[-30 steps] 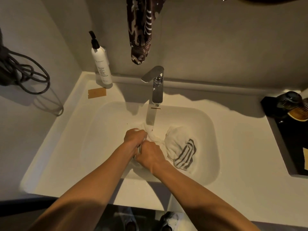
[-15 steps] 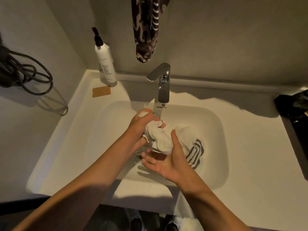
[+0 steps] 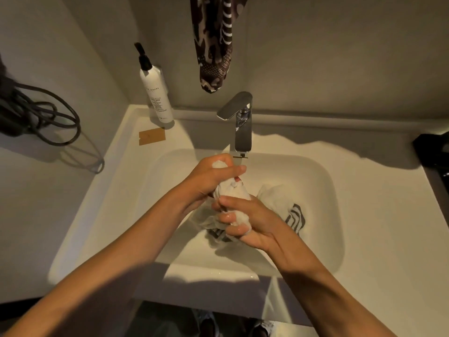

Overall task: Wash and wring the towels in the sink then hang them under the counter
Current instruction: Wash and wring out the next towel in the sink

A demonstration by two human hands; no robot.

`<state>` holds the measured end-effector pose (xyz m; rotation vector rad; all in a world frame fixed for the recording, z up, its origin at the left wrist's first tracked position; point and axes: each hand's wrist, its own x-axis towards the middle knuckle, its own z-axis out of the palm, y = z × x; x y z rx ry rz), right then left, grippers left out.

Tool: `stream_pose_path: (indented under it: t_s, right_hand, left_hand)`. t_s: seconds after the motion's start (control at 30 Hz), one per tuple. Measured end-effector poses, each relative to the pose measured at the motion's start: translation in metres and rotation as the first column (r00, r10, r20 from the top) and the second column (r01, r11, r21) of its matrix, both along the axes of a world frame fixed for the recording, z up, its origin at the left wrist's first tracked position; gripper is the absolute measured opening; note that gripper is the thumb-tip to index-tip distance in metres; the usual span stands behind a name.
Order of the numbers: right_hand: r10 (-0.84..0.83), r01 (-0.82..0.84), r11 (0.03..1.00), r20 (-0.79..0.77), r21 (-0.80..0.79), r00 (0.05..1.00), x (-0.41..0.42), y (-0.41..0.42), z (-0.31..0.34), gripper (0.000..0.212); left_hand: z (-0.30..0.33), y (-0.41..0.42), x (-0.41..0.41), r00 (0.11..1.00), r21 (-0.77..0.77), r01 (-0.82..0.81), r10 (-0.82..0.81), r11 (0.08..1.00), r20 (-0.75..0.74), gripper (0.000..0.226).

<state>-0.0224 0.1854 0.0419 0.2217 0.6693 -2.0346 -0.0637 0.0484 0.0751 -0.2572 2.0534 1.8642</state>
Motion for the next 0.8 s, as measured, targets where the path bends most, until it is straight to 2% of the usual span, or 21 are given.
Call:
stream_pose_path:
  t_s: [0.07, 0.1, 0.17, 0.23, 0.3, 0.37, 0.47, 0.6, 0.8]
  right_hand:
    - [0.069, -0.036, 0.961, -0.112, 0.275, 0.991, -0.003, -0.004, 0.005, 0.029]
    - [0.132, -0.036, 0.893, -0.185, 0.449, 0.974, -0.003, -0.008, 0.004, 0.024]
    - [0.261, 0.060, 0.681, -0.319, 0.729, 0.911, -0.005, -0.016, -0.003, 0.015]
    - [0.400, 0.201, 0.500, -0.430, 0.842, 0.809, -0.010, -0.023, -0.012, 0.012]
    - [0.577, 0.301, 0.370, -0.472, 0.879, 0.667, -0.015, -0.028, -0.021, 0.008]
    - [0.713, 0.369, 0.254, -0.431, 0.894, 0.553, -0.017, -0.030, -0.030, 0.002]
    - [0.773, 0.353, 0.139, -0.324, 0.925, 0.545, -0.009, -0.030, -0.048, 0.014]
    - [0.832, 0.344, 0.094, -0.263, 0.934, 0.489, 0.011, -0.036, -0.071, 0.035]
    - [0.854, 0.393, 0.070, -0.259, 0.917, 0.452, 0.029, -0.043, -0.089, 0.039]
  left_hand:
    - [-0.006, 0.007, -0.003, 0.993, -0.019, -0.106, 0.107, 0.994, 0.058, 0.033]
    - [-0.011, 0.010, -0.004, 0.984, -0.046, -0.155, 0.159, 0.987, 0.086, 0.035]
    - [-0.018, 0.013, -0.006, 0.962, -0.105, -0.229, 0.242, 0.968, 0.128, 0.031]
    - [-0.025, 0.015, -0.009, 0.941, -0.150, -0.280, 0.302, 0.948, 0.153, 0.027]
    - [-0.035, 0.017, -0.012, 0.914, -0.183, -0.324, 0.357, 0.928, 0.193, 0.028]
    - [-0.049, 0.018, -0.014, 0.880, -0.202, -0.362, 0.405, 0.910, 0.246, 0.030]
    - [-0.075, 0.018, -0.010, 0.821, -0.288, -0.377, 0.461, 0.880, 0.337, 0.021]
    - [-0.106, 0.011, 0.007, 0.780, -0.433, -0.301, 0.481, 0.849, 0.400, 0.012]
    - [-0.121, 0.005, 0.022, 0.761, -0.501, -0.254, 0.490, 0.828, 0.425, 0.006]
